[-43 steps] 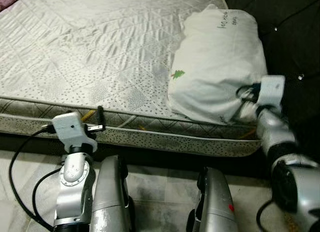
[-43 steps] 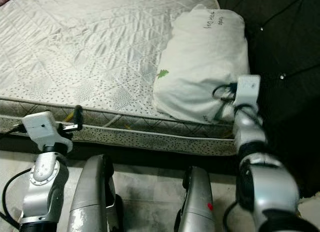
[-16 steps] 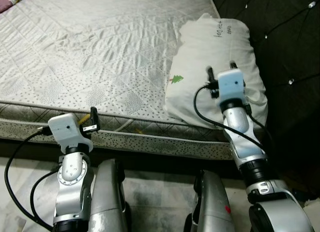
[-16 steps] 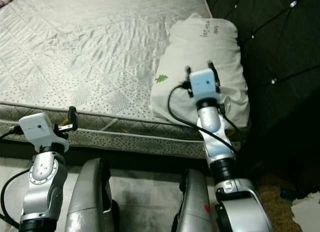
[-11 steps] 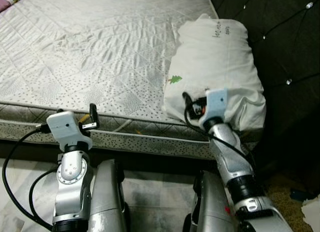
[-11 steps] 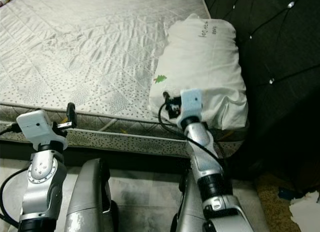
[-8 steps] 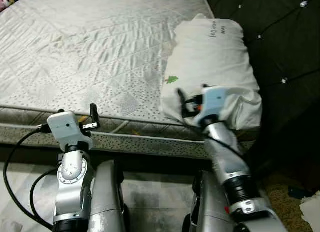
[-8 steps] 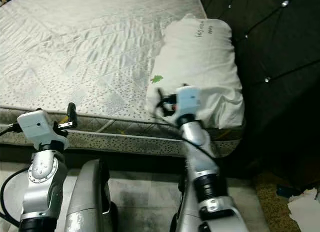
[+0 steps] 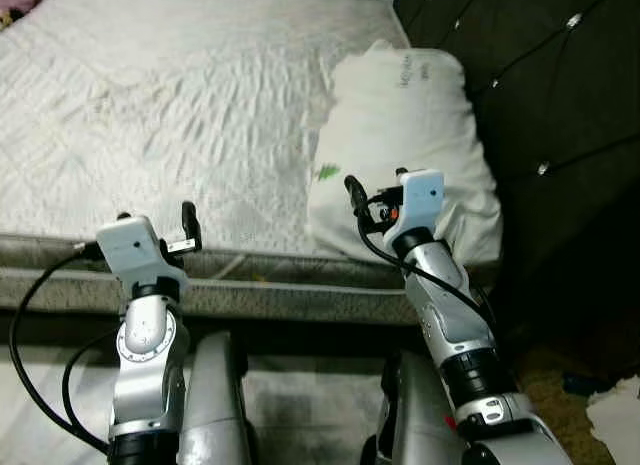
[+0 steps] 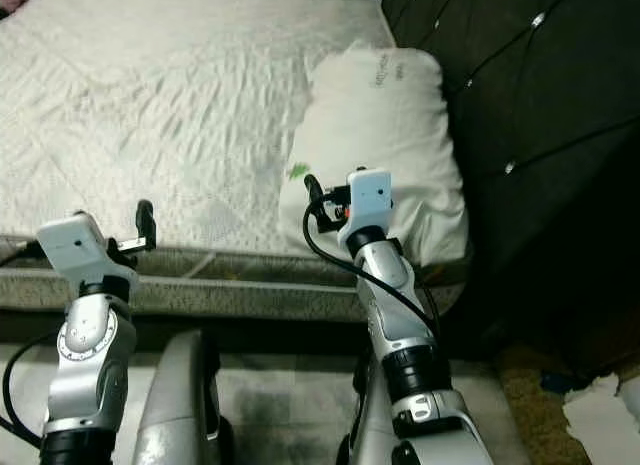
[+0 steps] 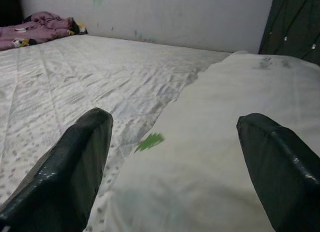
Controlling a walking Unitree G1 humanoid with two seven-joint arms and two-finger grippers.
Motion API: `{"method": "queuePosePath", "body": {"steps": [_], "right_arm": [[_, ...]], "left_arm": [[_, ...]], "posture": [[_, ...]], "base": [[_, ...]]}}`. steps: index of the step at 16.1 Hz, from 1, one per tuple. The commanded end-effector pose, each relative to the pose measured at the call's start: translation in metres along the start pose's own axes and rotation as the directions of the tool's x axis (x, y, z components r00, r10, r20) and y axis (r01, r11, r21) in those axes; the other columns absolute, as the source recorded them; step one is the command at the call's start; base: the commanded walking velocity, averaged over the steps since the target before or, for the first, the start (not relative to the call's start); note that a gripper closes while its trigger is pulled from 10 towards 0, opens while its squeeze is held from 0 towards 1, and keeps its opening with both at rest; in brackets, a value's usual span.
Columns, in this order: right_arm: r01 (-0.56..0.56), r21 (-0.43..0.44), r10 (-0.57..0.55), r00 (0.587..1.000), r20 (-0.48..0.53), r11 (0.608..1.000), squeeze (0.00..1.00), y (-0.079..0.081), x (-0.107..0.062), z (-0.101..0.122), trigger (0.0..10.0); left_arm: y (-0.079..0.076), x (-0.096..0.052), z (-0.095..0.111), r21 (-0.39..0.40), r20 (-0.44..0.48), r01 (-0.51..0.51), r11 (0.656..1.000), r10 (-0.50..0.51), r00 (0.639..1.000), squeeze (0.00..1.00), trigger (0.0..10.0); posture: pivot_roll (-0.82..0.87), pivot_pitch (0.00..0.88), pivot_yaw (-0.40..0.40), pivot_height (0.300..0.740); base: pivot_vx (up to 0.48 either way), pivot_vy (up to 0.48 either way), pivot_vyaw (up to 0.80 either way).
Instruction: Clean up the room
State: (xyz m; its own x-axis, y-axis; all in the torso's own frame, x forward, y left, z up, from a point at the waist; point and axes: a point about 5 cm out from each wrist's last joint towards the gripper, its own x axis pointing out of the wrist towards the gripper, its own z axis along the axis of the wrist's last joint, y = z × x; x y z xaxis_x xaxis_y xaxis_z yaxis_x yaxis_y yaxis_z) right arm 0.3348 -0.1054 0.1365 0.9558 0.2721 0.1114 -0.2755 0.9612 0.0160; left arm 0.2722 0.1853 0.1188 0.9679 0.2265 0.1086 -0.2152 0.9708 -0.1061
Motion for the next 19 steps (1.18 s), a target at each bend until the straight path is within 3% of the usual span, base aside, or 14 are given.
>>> {"method": "queuePosePath", "body": {"steps": [1, 10, 19], "right_arm": [[0.021, 0.003, -0.021, 1.0, 0.018, 1.0, 0.0, -0.0051, 0.0028, 0.0076, 10.0], [0.049, 0.003, -0.049, 0.999, 0.005, 0.999, 0.0, -0.0087, 0.0058, 0.0068, 10.0], [0.072, -0.002, -0.073, 0.997, -0.026, 0.997, 0.0, -0.0098, 0.0065, 0.0018, 10.0]], "left_arm": [[-0.0014, 0.0018, 0.0001, -0.009, -0.001, -0.005, 1.0, 0.005, 1.0, 0.0, 10.0], [-0.0017, 0.0032, -0.0007, -0.03, -0.005, 0.006, 1.0, -0.006, 1.0, 0.0, 10.0], [-0.005, 0.0047, -0.0009, -0.061, -0.004, 0.031, 0.998, -0.031, 0.999, 0.0, 10.0]], "posture": [[0.07, 0.0, -0.046, 0.613], [0.07, 0.0, -0.043, 0.74], [0.06, 0.0, -0.042, 0.74]], "base": [[0.0, 0.0, 0.0], [0.0, 0.0, 0.0], [0.0, 0.0, 0.0]]}}
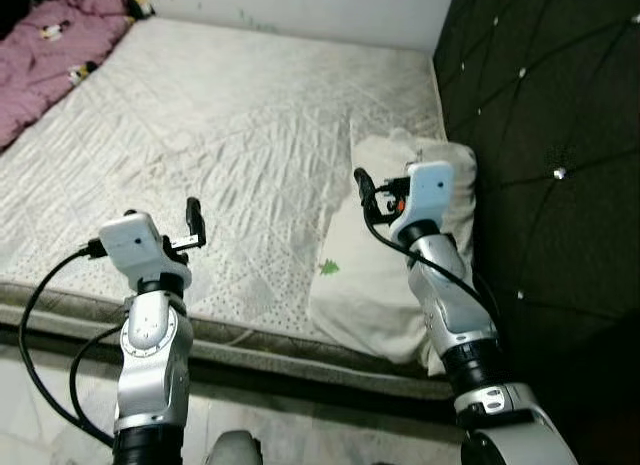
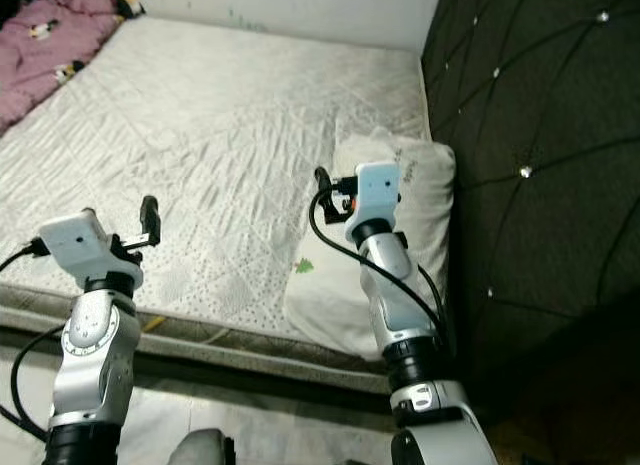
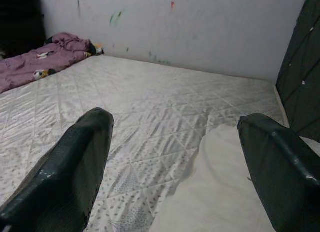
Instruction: Clean up the room
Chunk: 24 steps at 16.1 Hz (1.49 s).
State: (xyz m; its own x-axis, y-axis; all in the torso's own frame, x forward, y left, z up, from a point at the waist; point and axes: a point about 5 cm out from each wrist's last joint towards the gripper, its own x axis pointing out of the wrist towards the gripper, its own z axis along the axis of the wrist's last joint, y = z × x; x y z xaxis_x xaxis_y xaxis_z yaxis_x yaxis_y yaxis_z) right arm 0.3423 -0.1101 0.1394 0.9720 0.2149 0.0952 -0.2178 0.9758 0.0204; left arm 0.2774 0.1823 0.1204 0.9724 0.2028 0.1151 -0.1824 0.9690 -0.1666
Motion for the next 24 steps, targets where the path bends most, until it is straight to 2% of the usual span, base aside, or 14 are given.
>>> {"method": "queuePosePath", "body": {"steps": [1, 2, 8, 24], "right_arm": [[0.012, 0.004, -0.012, 1.0, -0.014, 1.0, 0.0, -0.0029, 0.0002, -0.0014, 10.0], [0.009, 0.024, -0.008, 0.999, -0.041, 1.0, 0.0, -0.002, 0.0004, -0.005, 10.0], [-0.007, 0.01, 0.008, 0.999, -0.042, 1.0, 0.0, -0.0015, 0.0004, -0.0054, 10.0], [-0.032, -0.002, 0.031, 0.996, -0.081, 0.999, 0.0, -0.001, 0.0009, -0.0113, 10.0]], "left_arm": [[-0.0011, 0.0002, -0.0019, -0.001, -0.01, 0.009, 1.0, -0.009, 1.0, 0.0, 10.0], [-0.0019, 0.0002, -0.0023, -0.004, -0.011, 0.012, 1.0, -0.012, 1.0, 0.0, 10.0], [-0.0035, -0.0008, -0.0038, -0.018, -0.017, 0.017, 1.0, -0.017, 1.0, 0.0, 10.0], [-0.0044, 0.0, -0.0057, -0.033, -0.023, 0.009, 0.999, -0.01, 1.0, 0.0, 10.0]], "posture": [[0.06, 0.0, -0.043, 0.74], [0.06, 0.0, -0.045, 0.74], [0.06, 0.0, -0.052, 0.74], [0.06, 0.0, -0.058, 0.74]], "base": [[0.0, 0.48, 0.0], [0.0, 0.48, -0.56], [0.0, 0.48, -0.76], [0.0, 0.48, 0.0]]}}
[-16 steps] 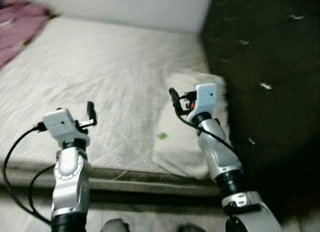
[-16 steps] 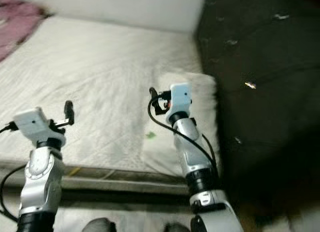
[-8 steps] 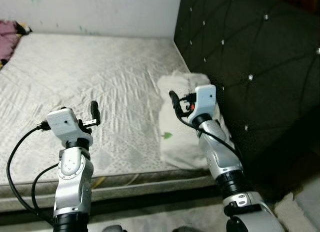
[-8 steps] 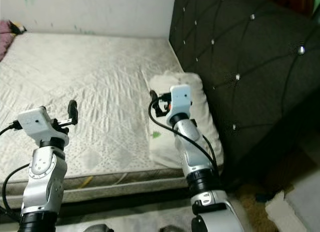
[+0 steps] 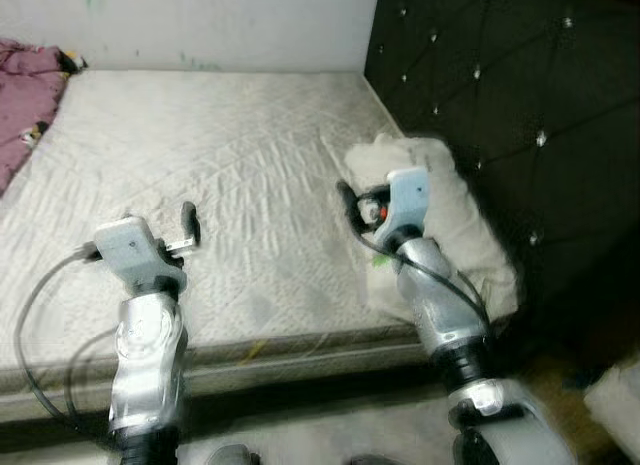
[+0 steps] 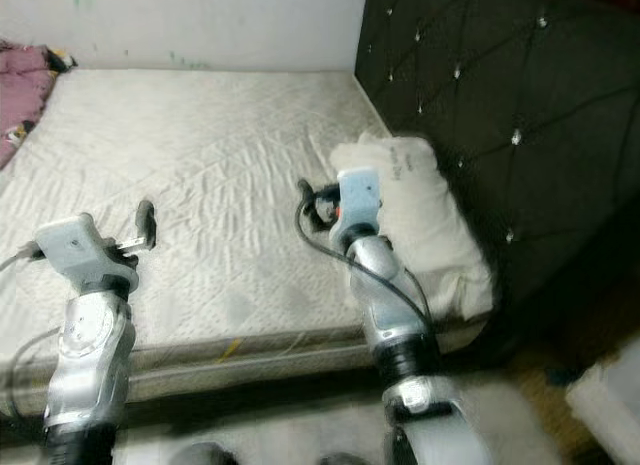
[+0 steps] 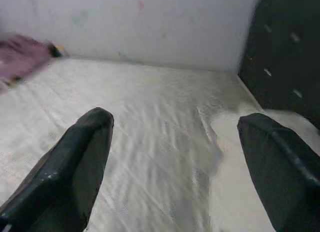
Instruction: Clean up the room
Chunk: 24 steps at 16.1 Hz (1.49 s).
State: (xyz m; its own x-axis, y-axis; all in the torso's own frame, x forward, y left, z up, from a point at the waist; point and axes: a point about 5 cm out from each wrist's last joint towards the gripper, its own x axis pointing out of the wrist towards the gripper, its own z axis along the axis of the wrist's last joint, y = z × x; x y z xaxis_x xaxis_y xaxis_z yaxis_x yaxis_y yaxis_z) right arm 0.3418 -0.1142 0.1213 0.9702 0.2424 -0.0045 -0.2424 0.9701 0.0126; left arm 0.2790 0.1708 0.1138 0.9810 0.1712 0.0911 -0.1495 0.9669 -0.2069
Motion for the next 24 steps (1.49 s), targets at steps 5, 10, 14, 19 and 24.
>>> {"method": "queuePosePath", "body": {"steps": [5, 10, 14, 19, 24], "right_arm": [[-0.007, 0.004, 0.007, 1.0, -0.001, 1.0, 0.0, 0.0027, 0.0037, 0.0032, 10.0], [-0.004, 0.01, 0.004, 1.0, -0.013, 1.0, 0.0, 0.002, 0.0035, 0.0014, 10.0], [-0.005, 0.013, 0.005, 1.0, -0.018, 1.0, 0.0, 0.0019, 0.0034, 0.0002, 10.0], [-0.019, -0.008, 0.019, 1.0, -0.006, 1.0, 0.0, 0.0043, 0.0032, 0.0011, 10.0], [-0.026, -0.016, 0.026, 1.0, -0.003, 1.0, 0.0, 0.0054, 0.0035, 0.0016, 10.0]], "left_arm": [[0.0058, 0.0023, 0.0029, 0.006, 0.008, -0.023, 1.0, 0.023, 1.0, 0.0, 10.0], [0.0063, 0.002, 0.0025, 0.003, 0.007, -0.03, 1.0, 0.03, 1.0, 0.0, 10.0], [0.0062, 0.0019, 0.0041, 0.011, 0.026, -0.029, 1.0, 0.028, 0.999, 0.0, 10.0], [0.0053, -0.0002, 0.0076, 0.011, 0.044, -0.002, 1.0, 0.001, 0.999, 0.0, 10.0], [0.004, -0.0006, 0.0075, 0.011, 0.045, 0.008, 1.0, -0.008, 0.999, 0.0, 10.0]], "posture": [[0.05, 0.0, -0.061, 0.74], [0.05, 0.0, -0.061, 0.74], [0.05, 0.0, -0.06, 0.74], [0.05, 0.0, -0.062, 0.74], [0.05, 0.0, -0.062, 0.74]], "base": [[0.0, 0.48, 0.0], [0.0, 0.48, 0.0], [0.0, 0.312, 0.0], [0.129, 0.0, 0.0], [0.313, 0.0, 0.0]]}}
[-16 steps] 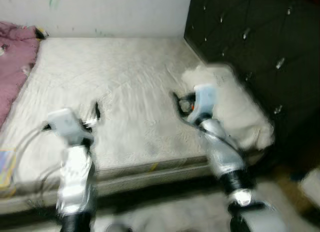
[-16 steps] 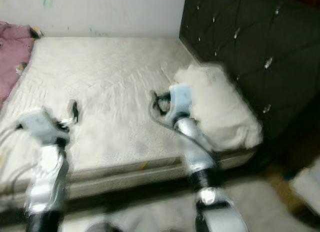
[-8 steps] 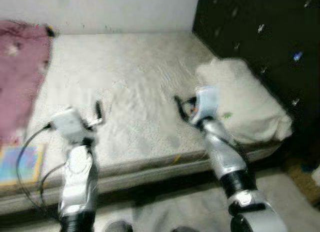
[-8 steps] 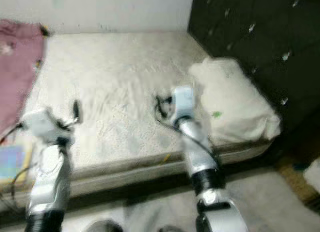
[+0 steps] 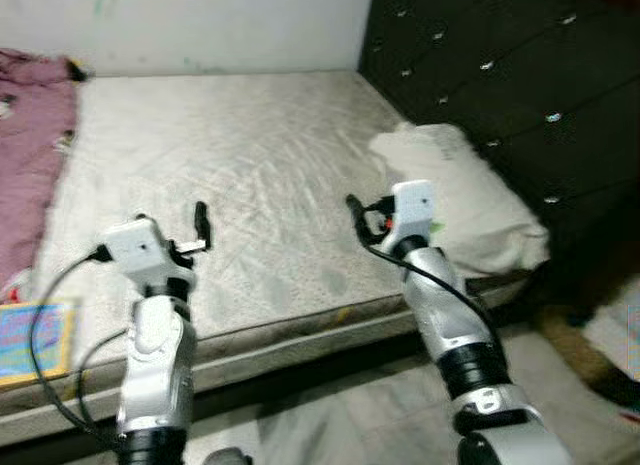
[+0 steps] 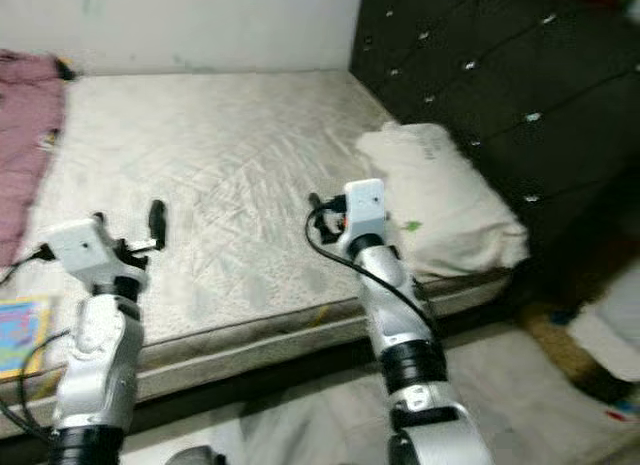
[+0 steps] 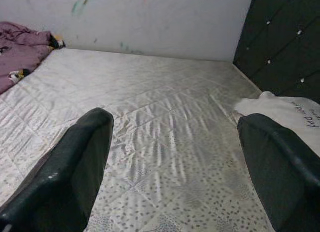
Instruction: Clean up the room
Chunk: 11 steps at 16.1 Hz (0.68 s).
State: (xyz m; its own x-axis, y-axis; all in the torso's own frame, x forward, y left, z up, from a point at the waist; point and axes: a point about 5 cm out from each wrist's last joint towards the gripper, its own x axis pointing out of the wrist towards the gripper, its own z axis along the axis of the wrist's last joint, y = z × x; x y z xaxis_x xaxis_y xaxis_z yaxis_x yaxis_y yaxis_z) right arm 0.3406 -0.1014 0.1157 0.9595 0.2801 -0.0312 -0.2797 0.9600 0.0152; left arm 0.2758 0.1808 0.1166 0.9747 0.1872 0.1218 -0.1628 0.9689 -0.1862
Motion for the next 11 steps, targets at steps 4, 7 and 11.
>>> {"method": "queuePosePath", "body": {"steps": [4, 7, 11], "right_arm": [[0.012, -0.021, -0.011, 1.0, 0.024, 1.0, 0.0, -0.0073, 0.0007, 0.007, 10.0], [0.012, -0.019, -0.011, 1.0, 0.022, 1.0, 0.0, -0.0072, 0.001, 0.007, 10.0], [0.02, -0.02, -0.019, 1.0, 0.022, 1.0, 0.0, -0.0089, 0.0013, 0.0065, 10.0]], "left_arm": [[-0.0063, 0.0, 0.0017, -0.012, 0.008, 0.024, 1.0, -0.024, 1.0, 0.0, 10.0], [-0.0064, 0.0003, 0.0016, -0.01, 0.006, 0.024, 1.0, -0.024, 1.0, 0.0, 10.0], [-0.006, 0.002, 0.0011, -0.002, -0.001, 0.022, 1.0, -0.022, 1.0, 0.0, 10.0]], "posture": [[0.05, 0.0, -0.063, 0.74], [0.05, 0.0, -0.062, 0.74], [0.05, 0.0, -0.059, 0.74]], "base": [[0.273, 0.0, 0.0], [0.288, 0.0, 0.0], [0.213, 0.0, 0.0]]}}
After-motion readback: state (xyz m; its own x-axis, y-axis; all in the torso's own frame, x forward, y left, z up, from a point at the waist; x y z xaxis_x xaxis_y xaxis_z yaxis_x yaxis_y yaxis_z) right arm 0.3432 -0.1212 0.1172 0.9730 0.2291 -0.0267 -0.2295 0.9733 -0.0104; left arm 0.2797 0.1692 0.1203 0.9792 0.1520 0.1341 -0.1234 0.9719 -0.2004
